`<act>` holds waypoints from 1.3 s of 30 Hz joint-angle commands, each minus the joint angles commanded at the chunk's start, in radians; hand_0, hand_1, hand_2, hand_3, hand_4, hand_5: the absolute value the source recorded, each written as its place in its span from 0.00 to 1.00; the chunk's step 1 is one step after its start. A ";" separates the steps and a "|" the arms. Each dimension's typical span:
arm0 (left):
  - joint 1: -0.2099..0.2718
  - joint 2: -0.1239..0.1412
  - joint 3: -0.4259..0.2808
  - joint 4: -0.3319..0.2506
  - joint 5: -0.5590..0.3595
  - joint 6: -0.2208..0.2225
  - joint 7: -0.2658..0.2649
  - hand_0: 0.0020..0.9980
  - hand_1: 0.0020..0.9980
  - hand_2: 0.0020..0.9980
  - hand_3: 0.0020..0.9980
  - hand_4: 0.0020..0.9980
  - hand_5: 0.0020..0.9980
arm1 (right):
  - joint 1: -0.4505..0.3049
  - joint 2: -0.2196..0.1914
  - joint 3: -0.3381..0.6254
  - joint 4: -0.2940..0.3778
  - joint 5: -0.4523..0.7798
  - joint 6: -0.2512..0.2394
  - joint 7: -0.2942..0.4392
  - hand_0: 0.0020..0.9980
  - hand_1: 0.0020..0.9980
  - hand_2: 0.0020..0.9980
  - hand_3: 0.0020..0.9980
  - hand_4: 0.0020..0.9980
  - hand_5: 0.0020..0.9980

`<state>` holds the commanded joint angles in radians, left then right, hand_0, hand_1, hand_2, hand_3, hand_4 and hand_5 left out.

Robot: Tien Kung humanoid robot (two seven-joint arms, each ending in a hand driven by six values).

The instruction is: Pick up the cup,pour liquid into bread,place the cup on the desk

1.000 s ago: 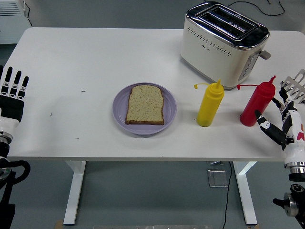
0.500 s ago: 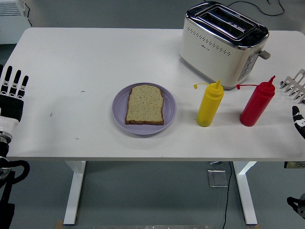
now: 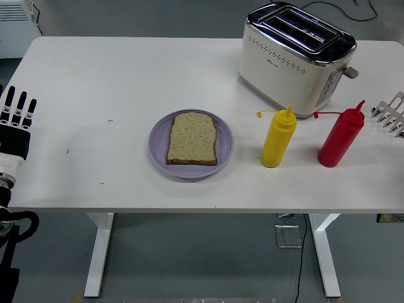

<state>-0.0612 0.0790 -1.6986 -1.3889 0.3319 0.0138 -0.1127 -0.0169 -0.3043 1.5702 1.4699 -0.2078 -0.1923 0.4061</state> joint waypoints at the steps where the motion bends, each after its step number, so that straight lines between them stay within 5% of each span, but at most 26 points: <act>1: 0.000 0.000 -0.001 0.000 0.000 0.000 0.000 0.80 0.80 0.84 0.75 0.53 1.00 | 0.006 0.002 0.012 -0.004 0.013 0.012 -0.013 0.78 0.72 0.74 0.76 0.54 0.28; 2: -0.001 0.000 -0.002 0.000 0.000 -0.001 0.000 0.80 0.80 0.83 0.75 0.53 1.00 | 0.014 0.004 0.030 -0.010 0.025 0.031 -0.032 0.79 0.73 0.76 0.77 0.52 0.40; 7: -0.001 -0.001 -0.003 0.000 -0.001 -0.001 0.000 0.80 0.80 0.83 0.75 0.53 1.00 | 0.037 0.014 0.067 -0.031 0.062 0.071 -0.078 0.79 0.73 0.76 0.77 0.52 0.40; 8: -0.001 -0.001 -0.003 0.000 -0.001 -0.002 0.000 0.80 0.80 0.83 0.75 0.53 1.00 | 0.040 0.017 0.070 -0.036 0.070 0.075 -0.083 0.80 0.74 0.76 0.78 0.52 0.47; 32: -0.003 0.000 -0.002 0.001 -0.001 -0.003 0.001 0.80 0.80 0.83 0.75 0.53 1.00 | 0.053 0.038 0.073 -0.074 0.091 0.090 -0.101 0.80 0.74 0.76 0.78 0.52 0.51; 39: -0.003 0.000 0.005 0.001 -0.001 -0.004 0.001 0.80 0.80 0.83 0.75 0.53 1.00 | 0.050 0.040 0.073 -0.079 0.073 0.096 -0.102 0.81 0.74 0.77 0.78 0.57 0.45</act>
<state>-0.0644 0.0787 -1.6939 -1.3882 0.3307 0.0098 -0.1117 0.0329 -0.2640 1.6431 1.3912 -0.1343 -0.0960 0.3038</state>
